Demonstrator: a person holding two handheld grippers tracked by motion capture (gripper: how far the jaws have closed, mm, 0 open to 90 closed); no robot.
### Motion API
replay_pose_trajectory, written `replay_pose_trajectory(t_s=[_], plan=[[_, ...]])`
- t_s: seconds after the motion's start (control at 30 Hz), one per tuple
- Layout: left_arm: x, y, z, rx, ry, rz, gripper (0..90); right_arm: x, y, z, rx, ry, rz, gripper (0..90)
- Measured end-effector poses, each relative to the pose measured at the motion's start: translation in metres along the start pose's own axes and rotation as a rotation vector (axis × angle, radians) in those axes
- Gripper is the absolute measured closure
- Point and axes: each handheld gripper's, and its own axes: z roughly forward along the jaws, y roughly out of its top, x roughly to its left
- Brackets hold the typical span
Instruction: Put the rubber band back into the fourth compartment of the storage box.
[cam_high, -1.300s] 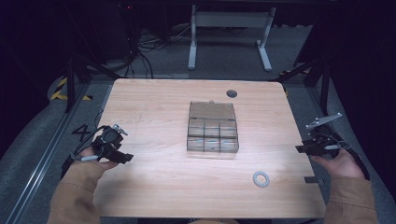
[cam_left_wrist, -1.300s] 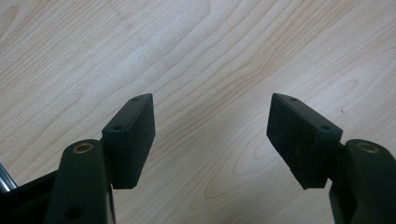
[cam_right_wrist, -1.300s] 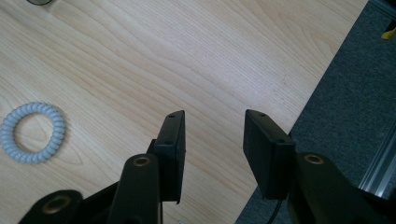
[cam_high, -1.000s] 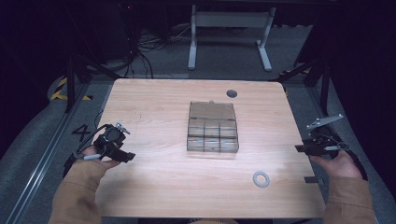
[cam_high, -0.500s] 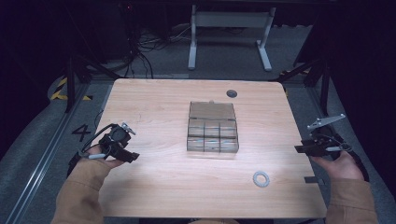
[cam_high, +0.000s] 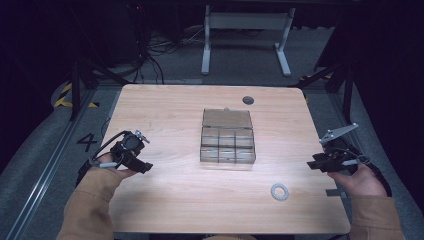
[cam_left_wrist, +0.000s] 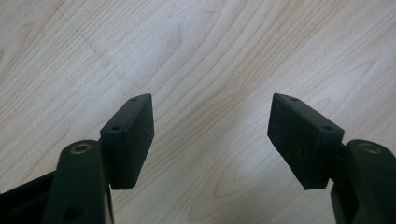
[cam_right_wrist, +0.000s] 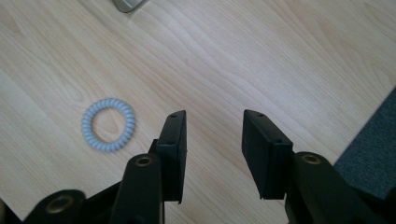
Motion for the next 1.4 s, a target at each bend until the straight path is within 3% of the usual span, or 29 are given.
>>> replay_pose_trajectory(t_s=[0.5, 0.73, 1.0, 1.4], plan=[[-0.002, 0.002, 0.002, 0.007, -0.002, 0.012, 31.3, 0.026, 0.014, 0.009, 0.057, 0.063, -0.112, 61.2], [-0.004, 0.002, 0.002, 0.008, -0.003, 0.013, 31.3, 0.041, 0.022, 0.023, 0.124, 0.073, -0.17, 60.6], [-0.005, 0.003, 0.003, 0.011, -0.007, 0.017, 31.3, 0.051, 0.026, 0.034, 0.182, 0.096, -0.204, 60.6], [-0.006, 0.002, 0.003, 0.011, -0.006, 0.02, 31.3, 0.057, 0.03, 0.053, 0.222, 0.116, -0.232, 60.9]])
